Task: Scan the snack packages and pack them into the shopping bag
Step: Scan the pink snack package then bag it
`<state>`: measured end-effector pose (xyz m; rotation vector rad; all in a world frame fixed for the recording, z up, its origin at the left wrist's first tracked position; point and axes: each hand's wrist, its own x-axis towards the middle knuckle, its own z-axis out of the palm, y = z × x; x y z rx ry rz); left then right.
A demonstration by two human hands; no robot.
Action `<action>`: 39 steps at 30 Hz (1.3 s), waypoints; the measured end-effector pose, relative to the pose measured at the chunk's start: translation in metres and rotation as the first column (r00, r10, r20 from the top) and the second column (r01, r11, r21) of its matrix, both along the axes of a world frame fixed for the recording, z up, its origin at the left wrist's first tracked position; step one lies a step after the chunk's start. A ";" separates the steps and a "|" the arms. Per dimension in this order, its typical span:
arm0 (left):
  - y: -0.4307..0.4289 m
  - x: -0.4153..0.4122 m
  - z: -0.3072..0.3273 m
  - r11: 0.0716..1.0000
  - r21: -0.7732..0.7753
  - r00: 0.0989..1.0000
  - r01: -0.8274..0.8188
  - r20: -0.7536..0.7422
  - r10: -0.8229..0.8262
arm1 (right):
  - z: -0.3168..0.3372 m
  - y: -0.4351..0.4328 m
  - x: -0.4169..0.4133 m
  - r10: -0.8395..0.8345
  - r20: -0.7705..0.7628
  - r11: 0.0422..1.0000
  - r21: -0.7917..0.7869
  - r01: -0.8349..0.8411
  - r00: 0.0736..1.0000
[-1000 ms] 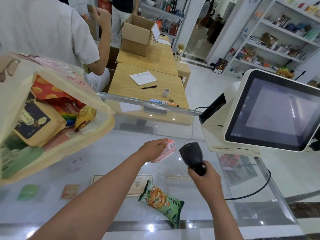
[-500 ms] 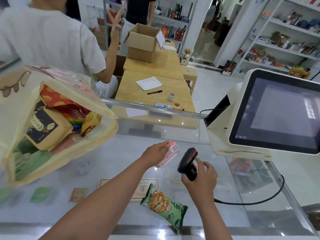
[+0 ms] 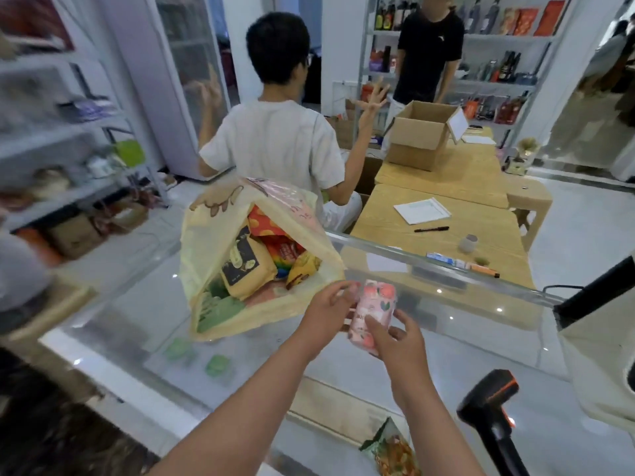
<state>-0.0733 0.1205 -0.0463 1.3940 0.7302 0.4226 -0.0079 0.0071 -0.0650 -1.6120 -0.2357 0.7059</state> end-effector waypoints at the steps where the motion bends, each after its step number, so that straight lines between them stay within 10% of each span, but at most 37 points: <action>1: 0.010 -0.012 0.003 0.994 0.090 0.998 -0.064 -0.019 0.066 | 0.002 0.010 -0.004 0.056 -0.014 0.998 0.017 -0.056 0.998; 4: 0.037 -0.052 0.008 0.827 0.449 0.918 -0.338 -0.038 0.395 | 0.010 0.036 -0.022 0.206 -0.022 0.977 0.054 -0.204 0.978; 6: 0.054 -0.077 0.013 0.554 0.664 0.756 -0.503 0.029 0.653 | 0.012 0.053 -0.037 0.271 -0.010 0.962 0.044 -0.270 0.963; 9: 0.088 -0.104 0.016 0.207 0.900 0.568 -0.383 0.053 0.822 | 0.012 0.073 -0.056 0.338 0.005 0.941 -0.003 -0.338 0.941; 15: 0.153 -0.149 0.021 0.342 0.938 0.586 -0.048 -0.251 0.770 | 0.027 0.109 -0.079 0.390 0.140 0.919 -0.114 -0.376 0.910; 28: 0.201 -0.176 0.043 -0.089 0.960 0.763 -0.264 0.265 0.590 | 0.063 0.260 -0.137 0.491 0.574 0.868 -0.386 -0.313 0.655; 33: 0.206 -0.177 0.048 -0.080 0.954 0.792 -0.290 0.286 0.539 | 0.065 0.310 -0.154 0.681 0.570 0.732 -0.552 -0.399 0.460; 37: 0.211 -0.186 0.044 -0.100 0.950 0.786 -0.297 0.303 0.540 | 0.066 0.321 -0.156 0.712 0.513 0.701 -0.565 -0.436 0.480; 39: 0.213 -0.192 0.043 -0.063 0.951 0.793 -0.304 0.289 0.537 | 0.079 0.312 -0.161 0.802 0.511 0.598 -0.699 -0.392 0.310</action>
